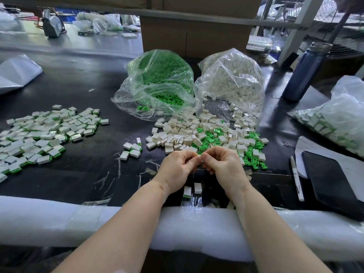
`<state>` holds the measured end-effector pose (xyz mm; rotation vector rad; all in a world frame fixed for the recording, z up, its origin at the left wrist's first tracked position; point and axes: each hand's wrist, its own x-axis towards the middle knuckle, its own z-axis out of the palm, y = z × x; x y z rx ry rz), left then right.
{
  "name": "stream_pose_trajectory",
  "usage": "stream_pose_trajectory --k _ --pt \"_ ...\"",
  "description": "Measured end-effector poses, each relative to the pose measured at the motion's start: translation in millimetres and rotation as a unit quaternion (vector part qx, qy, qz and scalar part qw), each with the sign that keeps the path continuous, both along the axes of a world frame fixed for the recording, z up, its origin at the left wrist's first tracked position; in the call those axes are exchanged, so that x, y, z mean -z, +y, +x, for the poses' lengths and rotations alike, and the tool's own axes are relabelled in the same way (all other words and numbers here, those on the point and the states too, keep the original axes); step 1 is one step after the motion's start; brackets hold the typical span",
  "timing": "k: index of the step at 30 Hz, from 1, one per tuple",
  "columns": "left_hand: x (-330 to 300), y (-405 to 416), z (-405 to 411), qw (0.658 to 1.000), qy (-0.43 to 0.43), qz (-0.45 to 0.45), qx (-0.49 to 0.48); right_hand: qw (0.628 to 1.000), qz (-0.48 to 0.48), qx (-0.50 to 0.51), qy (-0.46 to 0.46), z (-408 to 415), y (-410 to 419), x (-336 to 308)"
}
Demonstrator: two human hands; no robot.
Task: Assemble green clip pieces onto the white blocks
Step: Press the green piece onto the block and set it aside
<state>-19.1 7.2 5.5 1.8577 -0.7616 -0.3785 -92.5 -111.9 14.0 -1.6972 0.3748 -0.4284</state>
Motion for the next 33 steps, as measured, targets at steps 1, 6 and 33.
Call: stream_pose_trajectory --k 1,6,33 --pt "-0.2 -0.5 -0.3 1.000 0.008 -0.013 -0.004 1.000 0.006 0.007 -0.009 0.2 0.7 0.0" --pt "0.2 -2.4 -1.4 0.998 0.015 -0.058 -0.019 0.999 0.004 0.026 -0.028 1.8 1.7 -0.8" --pt "-4.8 -1.6 -3.6 0.994 -0.029 -0.043 -0.095 0.992 -0.120 0.039 -0.031 2.3 3.1 1.7"
